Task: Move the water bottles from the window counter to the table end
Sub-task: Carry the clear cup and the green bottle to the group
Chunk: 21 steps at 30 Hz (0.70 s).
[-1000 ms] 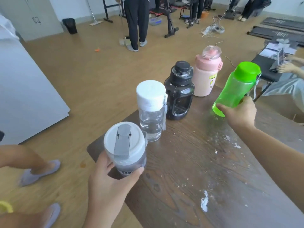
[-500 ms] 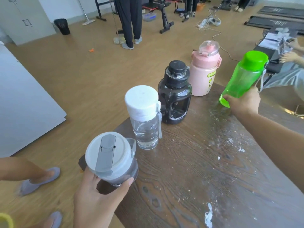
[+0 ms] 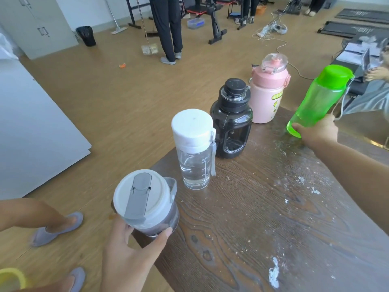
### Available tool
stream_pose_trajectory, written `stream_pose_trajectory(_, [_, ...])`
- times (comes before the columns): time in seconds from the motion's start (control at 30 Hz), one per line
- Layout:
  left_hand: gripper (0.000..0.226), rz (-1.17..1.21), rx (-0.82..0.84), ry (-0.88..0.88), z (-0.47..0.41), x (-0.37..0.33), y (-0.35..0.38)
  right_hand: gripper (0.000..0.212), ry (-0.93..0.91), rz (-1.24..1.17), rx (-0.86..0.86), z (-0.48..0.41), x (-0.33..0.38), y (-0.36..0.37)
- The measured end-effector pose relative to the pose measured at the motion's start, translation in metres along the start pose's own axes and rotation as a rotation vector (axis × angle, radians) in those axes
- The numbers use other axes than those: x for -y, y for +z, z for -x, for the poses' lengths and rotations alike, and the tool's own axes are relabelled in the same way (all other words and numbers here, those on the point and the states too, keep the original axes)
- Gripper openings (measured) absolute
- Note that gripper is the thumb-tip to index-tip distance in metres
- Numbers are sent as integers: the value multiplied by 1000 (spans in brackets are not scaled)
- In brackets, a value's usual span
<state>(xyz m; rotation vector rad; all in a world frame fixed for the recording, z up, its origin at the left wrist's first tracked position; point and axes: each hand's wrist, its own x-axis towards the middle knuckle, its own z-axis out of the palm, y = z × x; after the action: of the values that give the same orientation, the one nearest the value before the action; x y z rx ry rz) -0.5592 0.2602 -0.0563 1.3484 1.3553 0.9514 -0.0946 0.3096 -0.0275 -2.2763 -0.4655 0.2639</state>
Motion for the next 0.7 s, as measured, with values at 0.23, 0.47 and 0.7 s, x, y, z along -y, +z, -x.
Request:
stream_pose_trajectory(0.23, [79, -5, -254, 2, 10, 27, 12, 72, -81, 44, 45, 32, -32, -5])
stream_pose_trajectory(0.47, [40, -90, -206, 28, 44, 17, 49, 69, -212, -31, 104, 78, -64, -39])
stream_pose_trajectory(0.7, [53, -87, 117, 166, 89, -13, 116, 71, -232, -93, 115, 127, -114, -108])
